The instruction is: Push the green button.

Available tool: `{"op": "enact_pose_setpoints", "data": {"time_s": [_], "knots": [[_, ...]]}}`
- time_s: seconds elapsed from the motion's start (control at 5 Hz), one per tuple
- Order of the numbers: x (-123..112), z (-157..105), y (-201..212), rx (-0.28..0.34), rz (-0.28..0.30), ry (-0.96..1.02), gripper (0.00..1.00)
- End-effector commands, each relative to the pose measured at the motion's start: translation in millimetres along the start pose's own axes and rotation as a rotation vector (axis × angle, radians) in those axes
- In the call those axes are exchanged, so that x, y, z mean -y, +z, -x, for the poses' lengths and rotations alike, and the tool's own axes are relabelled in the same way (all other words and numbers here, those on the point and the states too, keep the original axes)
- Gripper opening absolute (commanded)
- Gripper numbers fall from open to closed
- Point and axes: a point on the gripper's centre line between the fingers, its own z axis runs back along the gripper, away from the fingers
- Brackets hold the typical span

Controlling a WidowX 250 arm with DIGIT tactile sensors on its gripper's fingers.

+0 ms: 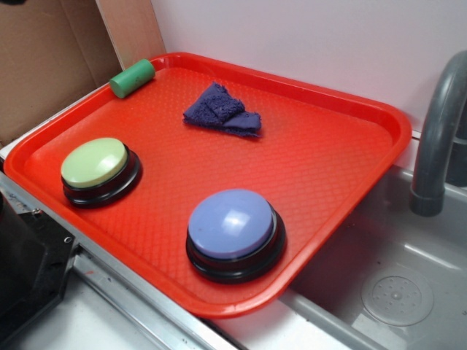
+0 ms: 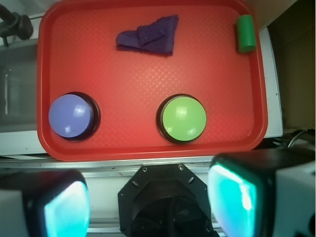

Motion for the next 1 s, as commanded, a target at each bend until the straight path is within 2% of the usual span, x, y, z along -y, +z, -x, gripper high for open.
{"op": "enact_pose_setpoints", "data": {"time_s": [0.0, 0.2, 0.4, 0.6, 0.8], "knots": [[0.0, 0.0, 0.0, 0.0, 0.0, 0.0, 1.0], [-30.2, -41.9, -53.2, -0.063, -0.04, 0.069, 1.0], [-27.5, -58.7, -104.0, -0.075, -0.098, 0.007, 1.0], [-38.3, -63.1, -142.4, -0.091, -0.151, -0.036, 1.0], [-51.6, -44.1, -151.8, -0.039, -0.131, -0.072, 1.0]]}}
